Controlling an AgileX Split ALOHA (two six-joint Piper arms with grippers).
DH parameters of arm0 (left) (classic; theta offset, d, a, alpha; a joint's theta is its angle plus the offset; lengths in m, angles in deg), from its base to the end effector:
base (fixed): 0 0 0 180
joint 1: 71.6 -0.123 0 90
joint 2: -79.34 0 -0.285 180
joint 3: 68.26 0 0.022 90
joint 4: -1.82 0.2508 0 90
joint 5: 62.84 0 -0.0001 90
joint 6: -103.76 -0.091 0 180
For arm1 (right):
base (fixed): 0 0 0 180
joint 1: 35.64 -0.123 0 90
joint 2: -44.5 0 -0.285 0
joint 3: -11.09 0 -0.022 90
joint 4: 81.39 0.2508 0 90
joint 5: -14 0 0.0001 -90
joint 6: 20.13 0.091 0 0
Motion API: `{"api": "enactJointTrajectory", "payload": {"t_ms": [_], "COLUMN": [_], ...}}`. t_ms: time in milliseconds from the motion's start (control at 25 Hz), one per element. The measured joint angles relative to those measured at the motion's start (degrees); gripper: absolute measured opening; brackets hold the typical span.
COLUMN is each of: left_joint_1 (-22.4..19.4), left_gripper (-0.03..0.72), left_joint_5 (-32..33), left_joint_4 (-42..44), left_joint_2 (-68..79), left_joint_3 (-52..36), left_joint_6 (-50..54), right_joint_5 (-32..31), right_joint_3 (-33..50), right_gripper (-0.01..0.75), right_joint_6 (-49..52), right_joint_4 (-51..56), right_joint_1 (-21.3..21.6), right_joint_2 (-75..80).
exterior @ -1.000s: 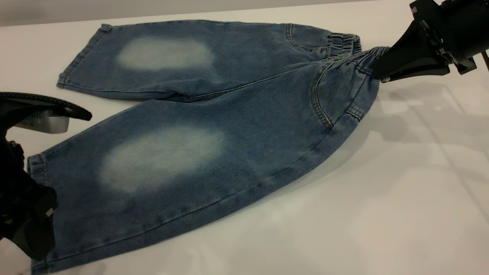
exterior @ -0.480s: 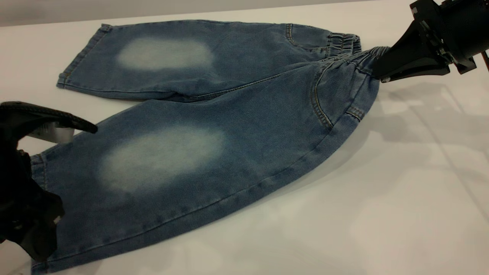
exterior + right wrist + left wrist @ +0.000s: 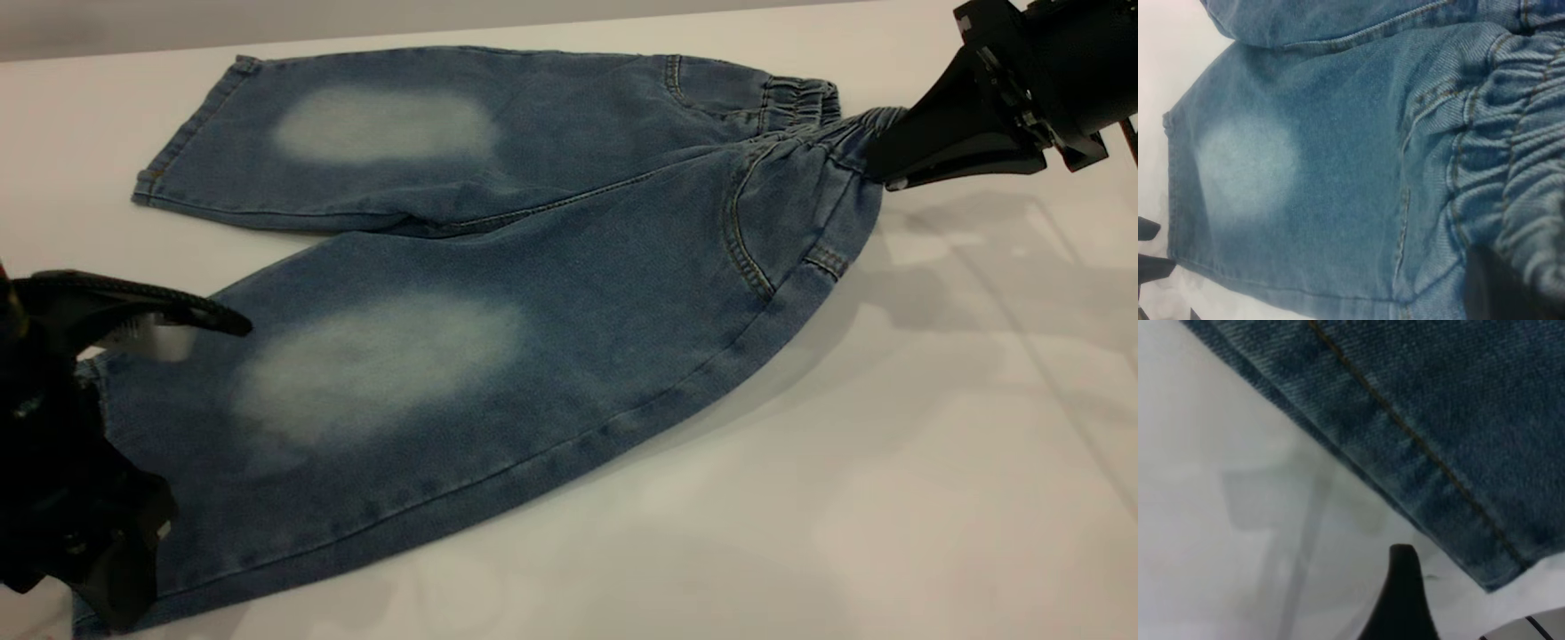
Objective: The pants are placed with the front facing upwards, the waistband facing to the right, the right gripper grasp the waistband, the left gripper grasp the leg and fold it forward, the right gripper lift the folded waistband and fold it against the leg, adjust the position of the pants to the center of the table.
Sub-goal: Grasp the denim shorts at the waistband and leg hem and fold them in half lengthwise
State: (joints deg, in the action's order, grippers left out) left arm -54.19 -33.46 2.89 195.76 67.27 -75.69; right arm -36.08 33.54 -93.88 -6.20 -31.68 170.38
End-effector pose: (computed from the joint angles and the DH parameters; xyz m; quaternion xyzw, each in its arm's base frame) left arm 0.2039 -0.0631 0.0589 -0.1544 -0.9839 -0.0178 0.0878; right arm 0.3367 0.0444 0.0930 -0.0691 0.9054 0.3904 0.1518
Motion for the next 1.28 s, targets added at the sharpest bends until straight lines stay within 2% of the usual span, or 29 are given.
{"api": "enactJointTrajectory", "payload": {"t_ms": [720,1120,1280], "left_joint_1": [0.0,0.0,0.0], "left_gripper": [0.524,0.524,0.497], "left_joint_5": [-2.1,-1.2,-1.0], "left_joint_4": [-1.1,-2.5,-2.6], "left_joint_2": [1.0,4.0,4.3], "left_joint_3": [0.7,1.1,1.3], "left_joint_6": [0.0,0.0,0.0], "right_joint_5": [-0.2,-0.5,-0.5], "right_joint_3": [0.0,0.0,0.0], "right_gripper": [0.029,0.029,0.029], "right_joint_6": [-0.1,-0.3,-0.3], "right_joint_4": [0.1,0.3,0.3], "right_joint_1": [0.0,0.0,0.0], "right_joint_2": [0.0,0.0,0.0]}}
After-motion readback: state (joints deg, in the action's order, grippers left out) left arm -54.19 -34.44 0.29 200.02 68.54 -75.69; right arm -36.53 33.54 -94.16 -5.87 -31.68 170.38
